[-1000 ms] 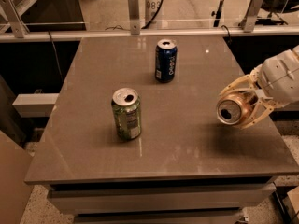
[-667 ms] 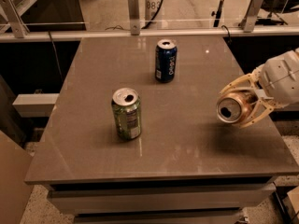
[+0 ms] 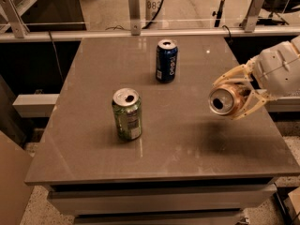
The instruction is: Place orange can upright
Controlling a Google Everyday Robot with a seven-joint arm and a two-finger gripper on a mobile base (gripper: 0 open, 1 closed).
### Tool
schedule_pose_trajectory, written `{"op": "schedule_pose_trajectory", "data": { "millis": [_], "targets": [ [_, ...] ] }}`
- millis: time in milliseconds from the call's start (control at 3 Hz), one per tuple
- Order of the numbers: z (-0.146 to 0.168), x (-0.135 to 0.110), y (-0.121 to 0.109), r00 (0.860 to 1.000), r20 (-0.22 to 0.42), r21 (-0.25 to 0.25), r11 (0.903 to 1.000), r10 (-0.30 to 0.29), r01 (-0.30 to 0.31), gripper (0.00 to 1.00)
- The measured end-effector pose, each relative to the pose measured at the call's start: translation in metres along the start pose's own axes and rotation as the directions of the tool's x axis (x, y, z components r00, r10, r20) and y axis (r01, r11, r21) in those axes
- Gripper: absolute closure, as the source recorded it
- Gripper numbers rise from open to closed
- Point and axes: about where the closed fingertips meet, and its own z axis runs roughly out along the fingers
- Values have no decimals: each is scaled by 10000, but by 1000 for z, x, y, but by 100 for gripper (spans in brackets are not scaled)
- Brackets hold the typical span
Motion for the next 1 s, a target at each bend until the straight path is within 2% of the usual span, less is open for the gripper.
{"op": "schedule_pose_trajectory", "data": {
  "millis": [333,667,1000],
  "targets": [
    [2,-7,-5,10000,-16,210,9998,-34,35,100],
    [4,-10,-9,10000,27,648,9979,3,-5,100],
    [4,-7,-10,9990,296,1357,9901,331,-369,100]
  ]
}}
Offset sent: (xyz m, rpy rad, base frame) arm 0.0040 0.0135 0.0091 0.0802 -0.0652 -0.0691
